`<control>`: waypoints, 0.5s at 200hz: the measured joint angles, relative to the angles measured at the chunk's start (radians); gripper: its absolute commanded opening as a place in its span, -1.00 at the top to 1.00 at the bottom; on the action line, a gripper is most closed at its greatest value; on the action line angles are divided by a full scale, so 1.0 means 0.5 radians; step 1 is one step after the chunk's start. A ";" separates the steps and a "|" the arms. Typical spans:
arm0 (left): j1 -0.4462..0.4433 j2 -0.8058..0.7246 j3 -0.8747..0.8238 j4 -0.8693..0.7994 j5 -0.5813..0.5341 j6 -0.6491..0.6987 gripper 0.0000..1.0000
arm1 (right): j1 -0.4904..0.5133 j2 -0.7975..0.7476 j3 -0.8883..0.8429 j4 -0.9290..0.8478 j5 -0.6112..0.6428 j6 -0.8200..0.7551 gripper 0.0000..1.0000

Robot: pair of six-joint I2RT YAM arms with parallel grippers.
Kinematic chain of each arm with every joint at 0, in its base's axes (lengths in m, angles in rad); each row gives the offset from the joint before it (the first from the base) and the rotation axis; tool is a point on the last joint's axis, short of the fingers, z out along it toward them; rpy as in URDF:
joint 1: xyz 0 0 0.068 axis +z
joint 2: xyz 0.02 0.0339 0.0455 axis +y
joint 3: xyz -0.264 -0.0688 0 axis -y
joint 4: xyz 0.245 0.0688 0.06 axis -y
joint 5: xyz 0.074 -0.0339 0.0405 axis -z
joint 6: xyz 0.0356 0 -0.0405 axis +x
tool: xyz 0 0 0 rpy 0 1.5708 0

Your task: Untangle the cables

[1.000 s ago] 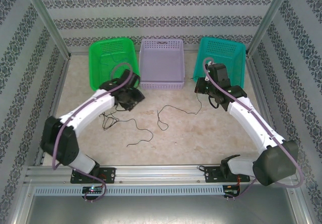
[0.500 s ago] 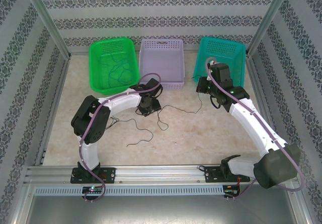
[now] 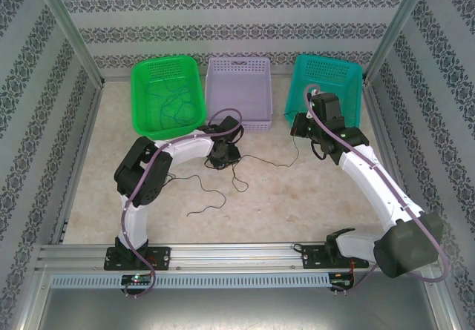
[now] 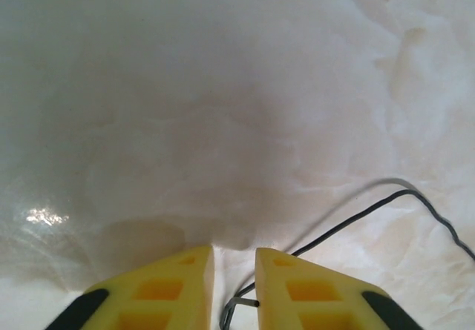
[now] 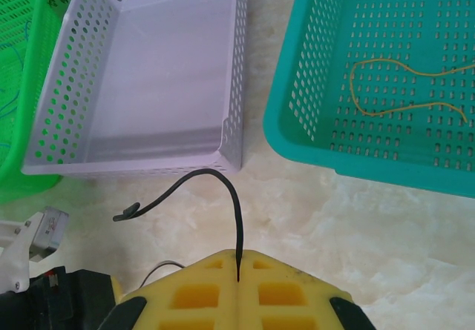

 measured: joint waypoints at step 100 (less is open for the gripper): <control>0.099 -0.531 -0.365 -0.134 -0.303 0.064 1.00 | -0.307 0.000 0.098 -0.045 0.044 -0.062 1.00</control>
